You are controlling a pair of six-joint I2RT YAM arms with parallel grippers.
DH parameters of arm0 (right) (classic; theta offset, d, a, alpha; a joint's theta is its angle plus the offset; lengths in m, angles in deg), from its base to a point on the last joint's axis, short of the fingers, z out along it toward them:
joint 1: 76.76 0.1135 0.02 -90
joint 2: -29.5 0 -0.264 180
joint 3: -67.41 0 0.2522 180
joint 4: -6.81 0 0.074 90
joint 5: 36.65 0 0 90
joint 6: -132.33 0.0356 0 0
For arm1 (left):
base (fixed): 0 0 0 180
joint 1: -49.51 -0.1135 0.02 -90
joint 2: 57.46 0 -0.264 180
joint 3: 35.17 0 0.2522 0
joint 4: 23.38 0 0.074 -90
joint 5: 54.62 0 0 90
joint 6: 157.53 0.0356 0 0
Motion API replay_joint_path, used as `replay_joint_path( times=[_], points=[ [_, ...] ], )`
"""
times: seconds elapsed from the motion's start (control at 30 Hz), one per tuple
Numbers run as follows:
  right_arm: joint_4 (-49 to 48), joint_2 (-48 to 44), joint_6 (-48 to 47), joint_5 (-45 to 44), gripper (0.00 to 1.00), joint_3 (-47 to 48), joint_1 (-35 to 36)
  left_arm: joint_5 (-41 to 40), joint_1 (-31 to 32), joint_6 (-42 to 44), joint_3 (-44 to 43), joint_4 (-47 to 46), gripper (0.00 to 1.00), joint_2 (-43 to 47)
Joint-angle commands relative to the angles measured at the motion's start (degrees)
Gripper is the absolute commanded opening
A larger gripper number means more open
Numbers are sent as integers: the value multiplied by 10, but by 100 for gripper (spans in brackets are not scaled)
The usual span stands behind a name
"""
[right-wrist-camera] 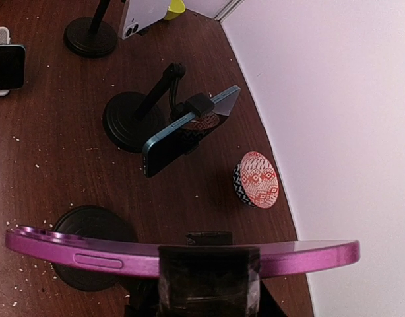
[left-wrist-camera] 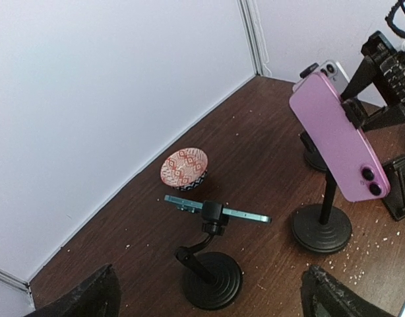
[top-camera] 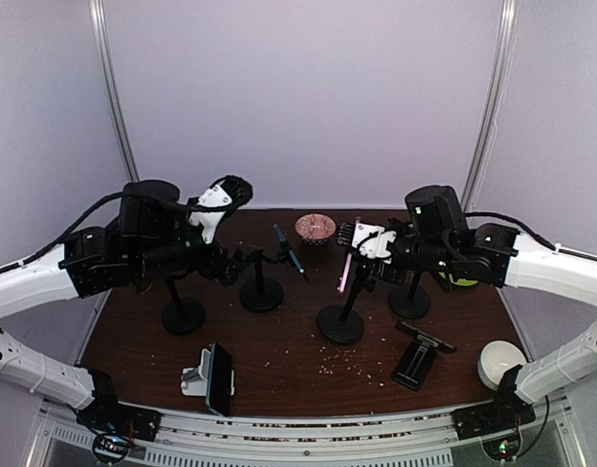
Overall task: Remove the phone from the phone stand
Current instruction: Pick up the phone stand with the phone from the center of the board.
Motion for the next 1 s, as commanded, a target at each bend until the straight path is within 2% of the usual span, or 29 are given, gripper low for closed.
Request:
replay_joint_path(
  times=[0.0,0.17,0.33,0.5,0.63,0.73,0.97],
  points=[
    [-16,-32,77,10,0,56,-1,11,0,-15,-5,-102,98,-19],
    [35,-30,134,23,0,89,-1,29,-1,-13,-16,-159,98,-32],
    [84,-16,194,21,0,135,-4,46,-2,-10,-41,-155,98,-54],
    [121,-2,238,76,0,173,-19,120,-2,-4,-47,-155,98,-61],
    [147,22,317,164,0,208,-63,165,-2,8,-40,-166,94,-58],
    [153,35,359,177,0,220,-86,200,-1,15,-38,-169,92,-58],
    [124,21,451,162,0,216,-88,244,-1,-5,-22,-189,87,-66]
  ],
)
